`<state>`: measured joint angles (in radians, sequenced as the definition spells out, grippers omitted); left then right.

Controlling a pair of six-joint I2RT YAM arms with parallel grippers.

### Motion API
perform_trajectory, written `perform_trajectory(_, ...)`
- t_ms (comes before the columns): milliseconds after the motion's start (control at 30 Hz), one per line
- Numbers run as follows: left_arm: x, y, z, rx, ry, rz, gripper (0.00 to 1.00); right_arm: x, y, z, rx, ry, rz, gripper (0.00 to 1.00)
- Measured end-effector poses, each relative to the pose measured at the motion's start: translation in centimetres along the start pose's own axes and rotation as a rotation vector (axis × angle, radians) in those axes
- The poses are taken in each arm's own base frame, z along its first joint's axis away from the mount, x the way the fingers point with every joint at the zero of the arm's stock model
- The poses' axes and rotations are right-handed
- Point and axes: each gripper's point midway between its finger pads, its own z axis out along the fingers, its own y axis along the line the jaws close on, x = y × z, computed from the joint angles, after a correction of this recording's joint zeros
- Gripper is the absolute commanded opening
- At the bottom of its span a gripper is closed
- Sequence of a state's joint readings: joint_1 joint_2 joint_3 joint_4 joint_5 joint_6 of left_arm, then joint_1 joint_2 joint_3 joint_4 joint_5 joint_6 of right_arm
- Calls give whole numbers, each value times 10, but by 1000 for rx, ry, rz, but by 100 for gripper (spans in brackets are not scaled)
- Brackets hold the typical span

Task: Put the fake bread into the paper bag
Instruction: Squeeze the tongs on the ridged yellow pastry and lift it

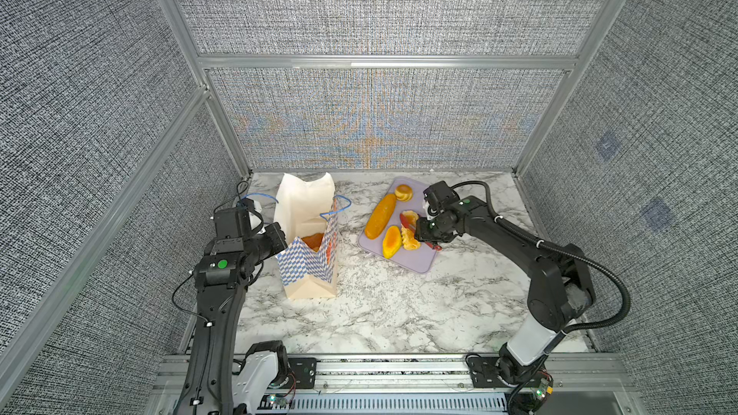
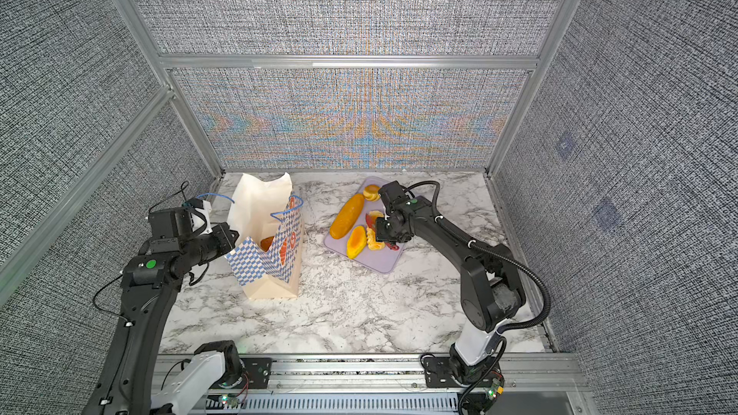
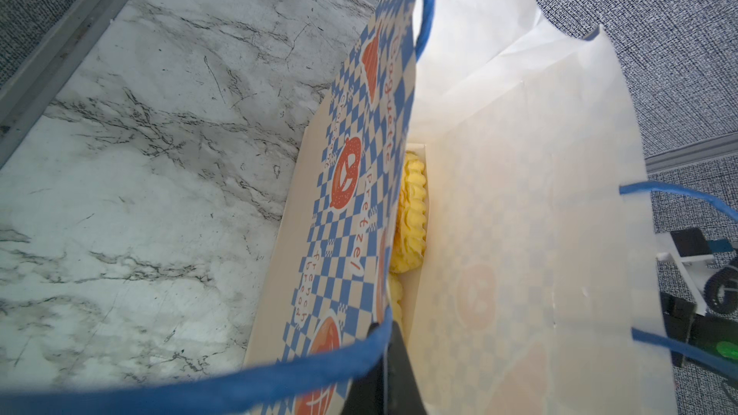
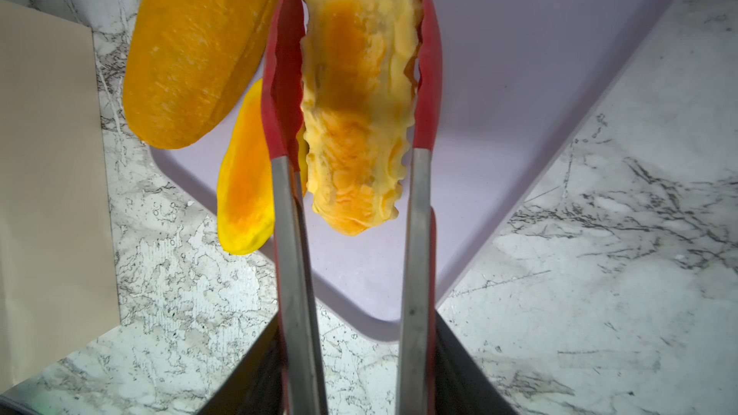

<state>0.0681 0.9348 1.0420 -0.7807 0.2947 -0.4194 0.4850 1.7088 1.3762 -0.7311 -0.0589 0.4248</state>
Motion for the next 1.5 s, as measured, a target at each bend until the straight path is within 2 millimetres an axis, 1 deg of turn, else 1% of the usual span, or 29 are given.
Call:
perform_trajectory(667,0,0,0,0,-1,0,4,-10,1,-27,-28,-63,16,46)
perform_trajectory(1167,0,0,0,1,-1,0,4,-15,0,-40,-61,-87,38,44)
perform_trajectory(1333,0,0,0,1,0,0,4,-17,3,-49,-84,-101,43,44)
perform_trajectory(1500,0,0,1,2,3,-1,4,-25,9,-64,-119,-133,45,44)
